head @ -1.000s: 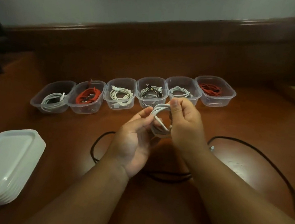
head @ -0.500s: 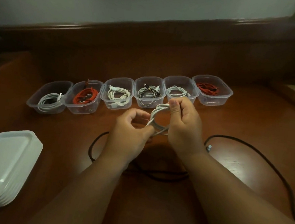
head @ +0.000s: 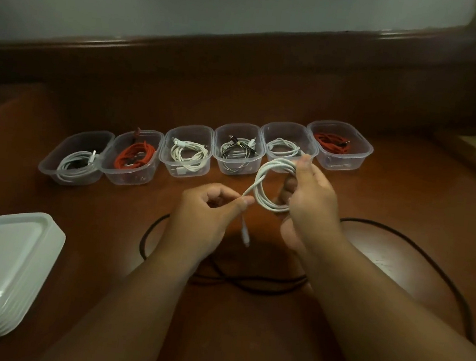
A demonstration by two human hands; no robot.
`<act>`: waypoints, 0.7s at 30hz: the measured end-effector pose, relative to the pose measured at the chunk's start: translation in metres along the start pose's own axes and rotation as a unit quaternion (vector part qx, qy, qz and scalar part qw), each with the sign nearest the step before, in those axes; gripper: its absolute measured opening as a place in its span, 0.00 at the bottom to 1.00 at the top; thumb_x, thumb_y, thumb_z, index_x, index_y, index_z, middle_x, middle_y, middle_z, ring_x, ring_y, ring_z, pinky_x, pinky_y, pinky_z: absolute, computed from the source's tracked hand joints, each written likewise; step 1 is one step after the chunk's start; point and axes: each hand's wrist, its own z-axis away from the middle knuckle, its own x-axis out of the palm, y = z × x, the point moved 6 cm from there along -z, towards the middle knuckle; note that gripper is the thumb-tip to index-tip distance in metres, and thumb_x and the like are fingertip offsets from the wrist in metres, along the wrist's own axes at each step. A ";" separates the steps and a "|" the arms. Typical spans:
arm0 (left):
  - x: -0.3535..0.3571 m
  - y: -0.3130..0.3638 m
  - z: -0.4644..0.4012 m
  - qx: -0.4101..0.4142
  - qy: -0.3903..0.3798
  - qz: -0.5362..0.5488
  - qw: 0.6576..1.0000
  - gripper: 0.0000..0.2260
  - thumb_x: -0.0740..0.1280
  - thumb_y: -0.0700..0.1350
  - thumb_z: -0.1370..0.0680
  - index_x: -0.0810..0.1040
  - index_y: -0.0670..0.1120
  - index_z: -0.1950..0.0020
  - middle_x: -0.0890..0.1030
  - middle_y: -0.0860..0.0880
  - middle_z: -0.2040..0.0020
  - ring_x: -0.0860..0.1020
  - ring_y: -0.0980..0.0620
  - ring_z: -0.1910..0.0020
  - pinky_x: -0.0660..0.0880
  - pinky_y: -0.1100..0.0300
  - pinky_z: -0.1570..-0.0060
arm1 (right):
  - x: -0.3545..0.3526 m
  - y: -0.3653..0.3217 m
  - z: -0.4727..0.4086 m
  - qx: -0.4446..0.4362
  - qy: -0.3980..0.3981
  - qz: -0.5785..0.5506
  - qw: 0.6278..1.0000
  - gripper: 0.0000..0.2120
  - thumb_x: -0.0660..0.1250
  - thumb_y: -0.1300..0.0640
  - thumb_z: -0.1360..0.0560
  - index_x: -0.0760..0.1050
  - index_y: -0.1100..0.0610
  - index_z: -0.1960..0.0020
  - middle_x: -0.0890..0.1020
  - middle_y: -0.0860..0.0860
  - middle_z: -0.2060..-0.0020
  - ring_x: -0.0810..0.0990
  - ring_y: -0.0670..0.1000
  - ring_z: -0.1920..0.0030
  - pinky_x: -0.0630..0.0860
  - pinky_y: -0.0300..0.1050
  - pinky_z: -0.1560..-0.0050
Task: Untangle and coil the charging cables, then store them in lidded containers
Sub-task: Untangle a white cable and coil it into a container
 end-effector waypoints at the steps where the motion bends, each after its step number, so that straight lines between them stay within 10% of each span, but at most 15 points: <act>1: 0.001 -0.002 0.001 -0.022 0.006 0.040 0.999 0.03 0.77 0.47 0.29 0.85 0.51 0.62 0.80 0.53 0.69 0.76 0.57 0.68 0.72 0.62 0.66 | 0.002 0.002 0.001 0.024 -0.003 -0.035 0.999 0.16 0.56 0.47 0.16 0.77 0.56 0.52 0.69 0.47 0.72 0.67 0.45 0.72 0.67 0.42 0.67; 7: 0.016 -0.003 0.010 -0.149 0.017 0.384 0.911 0.05 0.68 0.36 0.24 0.83 0.39 0.51 0.86 0.44 0.54 0.85 0.53 0.54 0.81 0.64 0.51 | 0.012 0.002 0.006 -0.027 -0.059 0.005 0.998 0.13 0.55 0.51 0.15 0.74 0.57 0.52 0.70 0.47 0.72 0.68 0.46 0.70 0.68 0.43 0.65; 21: 0.034 -0.002 0.018 -0.192 -0.056 0.445 0.873 0.13 0.68 0.41 0.27 0.78 0.48 0.43 0.85 0.49 0.58 0.84 0.52 0.58 0.76 0.51 0.46 | 0.010 0.009 0.003 -0.106 -0.044 0.193 0.974 0.15 0.54 0.49 0.16 0.72 0.53 0.57 0.73 0.50 0.65 0.73 0.48 0.63 0.75 0.49 0.60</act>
